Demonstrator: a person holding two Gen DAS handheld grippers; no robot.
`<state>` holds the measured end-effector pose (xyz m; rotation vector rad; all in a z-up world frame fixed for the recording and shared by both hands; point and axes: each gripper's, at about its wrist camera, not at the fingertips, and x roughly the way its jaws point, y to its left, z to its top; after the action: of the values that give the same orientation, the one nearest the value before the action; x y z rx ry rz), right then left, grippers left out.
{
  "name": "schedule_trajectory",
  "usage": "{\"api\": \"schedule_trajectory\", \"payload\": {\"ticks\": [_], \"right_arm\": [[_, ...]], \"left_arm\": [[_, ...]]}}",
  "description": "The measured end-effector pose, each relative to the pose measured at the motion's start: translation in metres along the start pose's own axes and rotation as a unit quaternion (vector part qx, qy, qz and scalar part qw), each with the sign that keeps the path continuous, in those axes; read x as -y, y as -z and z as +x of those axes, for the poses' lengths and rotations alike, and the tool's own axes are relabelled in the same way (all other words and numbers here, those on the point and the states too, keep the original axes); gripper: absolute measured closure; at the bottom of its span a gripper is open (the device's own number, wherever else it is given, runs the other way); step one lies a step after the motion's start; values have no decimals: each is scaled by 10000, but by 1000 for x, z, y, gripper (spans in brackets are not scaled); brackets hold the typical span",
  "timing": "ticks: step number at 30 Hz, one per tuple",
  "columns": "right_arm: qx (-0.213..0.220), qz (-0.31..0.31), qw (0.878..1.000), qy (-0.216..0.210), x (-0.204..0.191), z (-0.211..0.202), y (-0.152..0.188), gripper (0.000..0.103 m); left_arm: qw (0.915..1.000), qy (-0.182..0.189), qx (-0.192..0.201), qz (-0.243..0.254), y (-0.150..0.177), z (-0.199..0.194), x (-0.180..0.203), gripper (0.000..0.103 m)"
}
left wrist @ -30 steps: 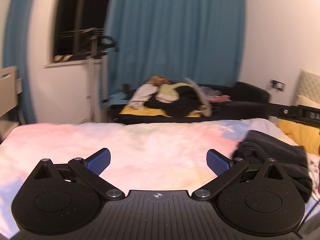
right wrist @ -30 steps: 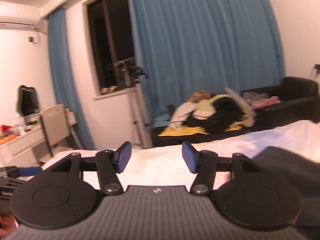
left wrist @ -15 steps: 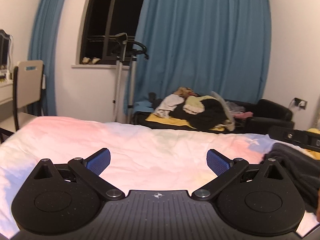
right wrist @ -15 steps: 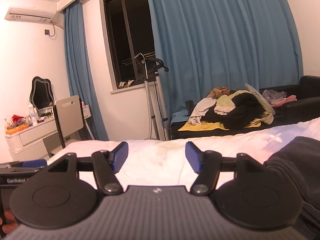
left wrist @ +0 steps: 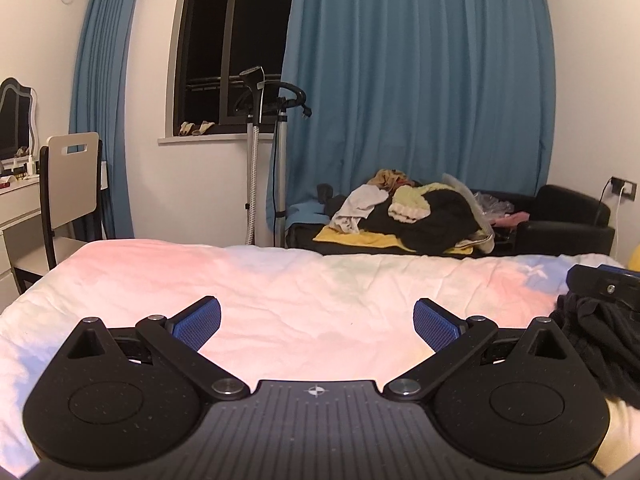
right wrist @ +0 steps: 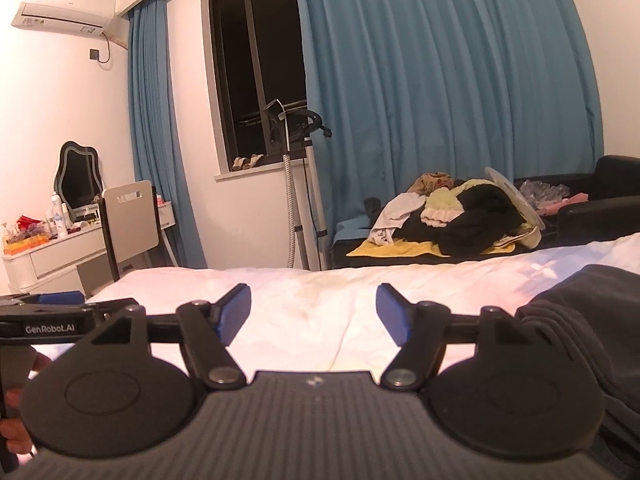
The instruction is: Fold clothes
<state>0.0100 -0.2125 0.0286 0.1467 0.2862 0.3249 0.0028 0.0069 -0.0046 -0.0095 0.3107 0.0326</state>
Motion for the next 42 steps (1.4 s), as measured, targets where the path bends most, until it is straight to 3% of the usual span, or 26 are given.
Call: {"api": "schedule_trajectory", "payload": {"ticks": [10,20,42], "right_arm": [[-67,8,10000,49,3,5,13,29],[-57,-31,10000,52,0,2,17,1],[-140,-229,9992,295,-5,4,23,0]], "left_arm": [[9999,-48,-96,-38,6,6,-5,0],[9998,-107,-127,-95,4,3,-6,0],[9994,-310,-96,94,5,3,0,0]]}}
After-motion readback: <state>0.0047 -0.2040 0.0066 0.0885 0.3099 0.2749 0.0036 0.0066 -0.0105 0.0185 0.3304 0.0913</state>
